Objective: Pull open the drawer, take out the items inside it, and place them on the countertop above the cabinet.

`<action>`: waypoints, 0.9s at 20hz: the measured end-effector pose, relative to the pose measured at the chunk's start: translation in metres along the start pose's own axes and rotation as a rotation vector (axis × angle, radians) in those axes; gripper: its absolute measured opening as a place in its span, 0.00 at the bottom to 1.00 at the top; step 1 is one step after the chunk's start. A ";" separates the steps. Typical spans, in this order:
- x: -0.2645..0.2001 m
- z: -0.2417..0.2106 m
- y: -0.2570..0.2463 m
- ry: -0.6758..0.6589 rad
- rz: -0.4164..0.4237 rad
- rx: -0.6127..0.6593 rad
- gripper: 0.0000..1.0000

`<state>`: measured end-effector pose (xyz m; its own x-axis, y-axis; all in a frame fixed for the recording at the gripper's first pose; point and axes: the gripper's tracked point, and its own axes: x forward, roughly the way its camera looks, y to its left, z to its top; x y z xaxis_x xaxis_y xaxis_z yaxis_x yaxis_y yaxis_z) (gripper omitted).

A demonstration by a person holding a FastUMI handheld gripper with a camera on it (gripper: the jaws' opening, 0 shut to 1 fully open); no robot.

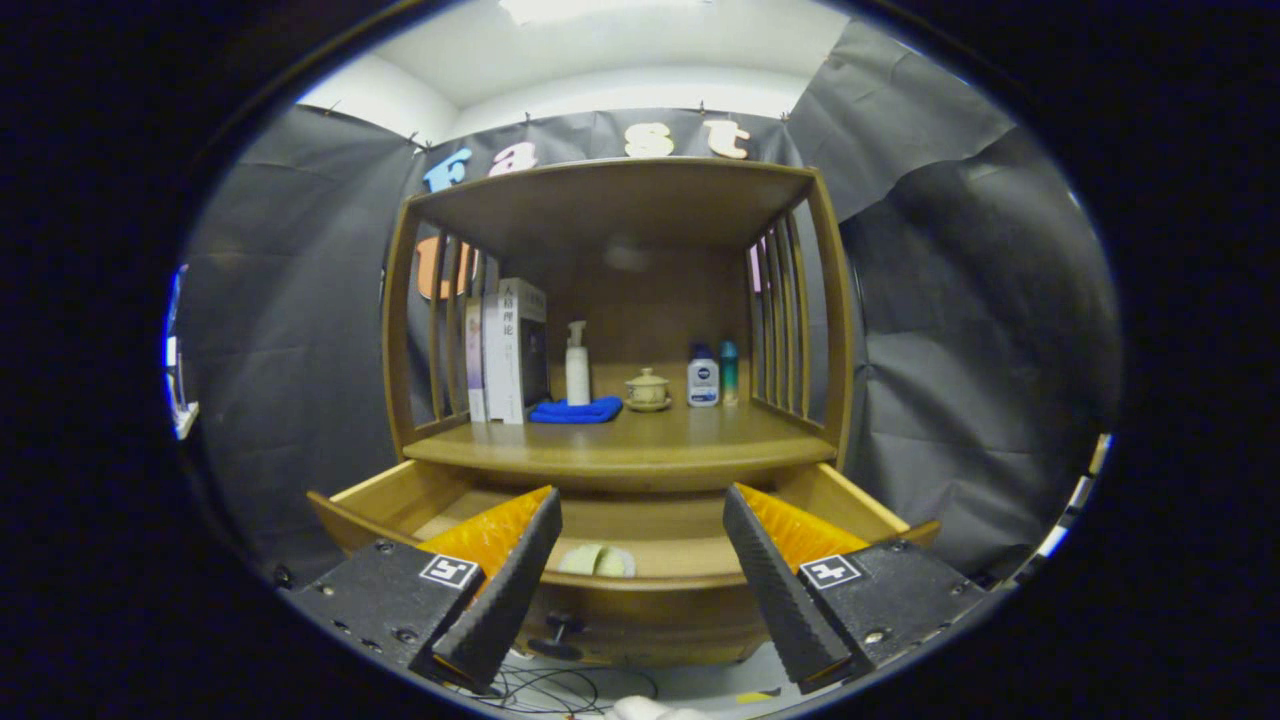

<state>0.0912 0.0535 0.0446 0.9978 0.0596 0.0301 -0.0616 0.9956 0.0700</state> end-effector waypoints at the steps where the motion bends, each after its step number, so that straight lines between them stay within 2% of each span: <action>1: 0.006 0.007 -0.001 0.018 -0.002 0.007 1.00; 4: 0.039 0.037 0.006 0.092 0.003 0.022 1.00; 8: 0.082 0.054 0.024 0.217 0.029 0.017 1.00; 14: 0.118 0.002 0.041 0.554 0.027 -0.068 1.00; 18: 0.118 -0.056 0.056 0.818 0.057 0.002 0.99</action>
<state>0.2065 0.1198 -0.0043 0.6961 0.1444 -0.7033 -0.1122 0.9894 0.0920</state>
